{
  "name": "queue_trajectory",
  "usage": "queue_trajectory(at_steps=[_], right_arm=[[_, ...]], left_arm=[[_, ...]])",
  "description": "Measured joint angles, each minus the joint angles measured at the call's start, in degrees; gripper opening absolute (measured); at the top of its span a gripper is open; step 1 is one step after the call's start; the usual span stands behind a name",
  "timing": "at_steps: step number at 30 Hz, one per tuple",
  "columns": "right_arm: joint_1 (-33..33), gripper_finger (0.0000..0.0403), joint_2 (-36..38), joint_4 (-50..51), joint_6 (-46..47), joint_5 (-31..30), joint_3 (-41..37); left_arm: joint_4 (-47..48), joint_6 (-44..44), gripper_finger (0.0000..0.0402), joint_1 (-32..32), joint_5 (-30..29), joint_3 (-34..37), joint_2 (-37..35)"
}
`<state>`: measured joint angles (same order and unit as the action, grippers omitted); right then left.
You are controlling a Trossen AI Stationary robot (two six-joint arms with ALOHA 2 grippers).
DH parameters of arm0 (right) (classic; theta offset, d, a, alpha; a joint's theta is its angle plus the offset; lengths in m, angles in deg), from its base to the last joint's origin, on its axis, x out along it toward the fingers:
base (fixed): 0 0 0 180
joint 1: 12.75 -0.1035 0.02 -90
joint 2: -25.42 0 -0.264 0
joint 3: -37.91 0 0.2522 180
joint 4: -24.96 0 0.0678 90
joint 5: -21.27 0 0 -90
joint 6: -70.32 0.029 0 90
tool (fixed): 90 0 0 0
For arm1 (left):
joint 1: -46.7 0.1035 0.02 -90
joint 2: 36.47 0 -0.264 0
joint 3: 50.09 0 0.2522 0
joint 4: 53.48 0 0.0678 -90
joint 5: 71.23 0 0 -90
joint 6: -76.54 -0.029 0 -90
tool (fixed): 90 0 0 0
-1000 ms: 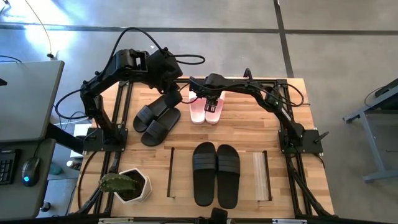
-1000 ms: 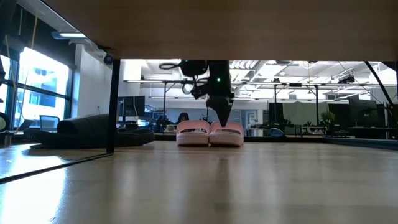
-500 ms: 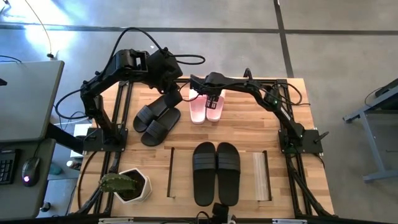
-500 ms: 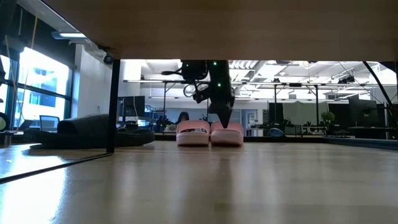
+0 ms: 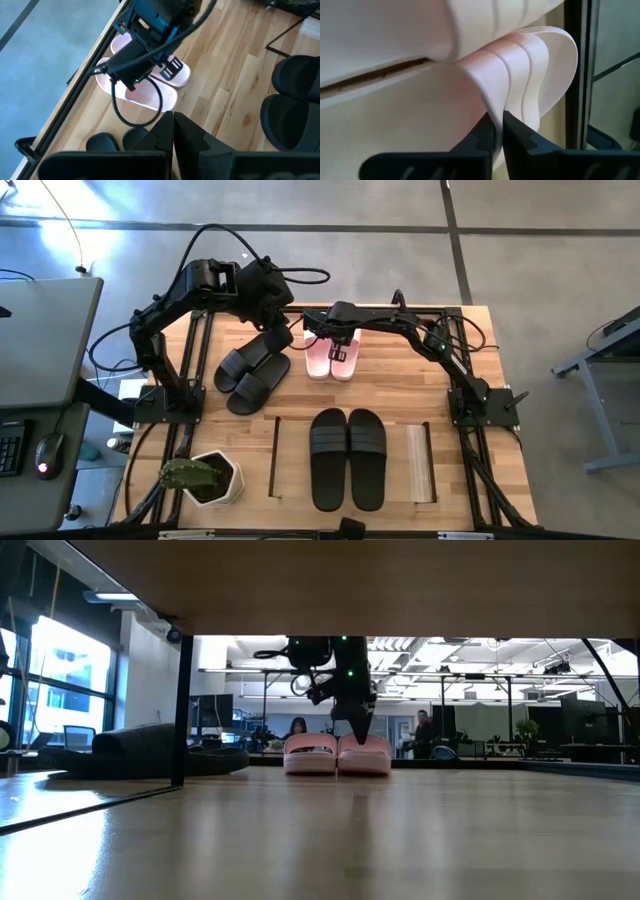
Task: Pick and place slides into the shelf
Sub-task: Put the pink slipper under the shelf
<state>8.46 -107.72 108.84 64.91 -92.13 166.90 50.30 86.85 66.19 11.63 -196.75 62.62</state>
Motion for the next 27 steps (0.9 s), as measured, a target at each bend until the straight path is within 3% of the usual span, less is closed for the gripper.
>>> queue_trajectory(at_steps=[9, 18, 23, 27], right_arm=[[-2.0, 0.0002, 4.3, 4.3, 3.2, 0.3, 0.0], [-3.4, 0.0001, 15.4, 10.6, 6.6, -0.3, 0.0], [-6.1, 0.0000, 24.2, 13.0, 7.5, -1.2, 0.0], [-9.8, 0.0000, 31.1, 14.3, 6.7, -3.7, 0.0]], left_arm=[[0.0, 0.0, 0.0000, 0.0, 0.2, 0.0, 0.0], [0.0, 0.1, 0.0001, 1.0, 1.8, 0.0, 0.0], [-0.1, 0.2, 0.0000, 6.3, 11.8, 0.0, 0.3], [-2.1, -0.9, 0.0001, 13.3, 26.5, 0.0, 0.4]])
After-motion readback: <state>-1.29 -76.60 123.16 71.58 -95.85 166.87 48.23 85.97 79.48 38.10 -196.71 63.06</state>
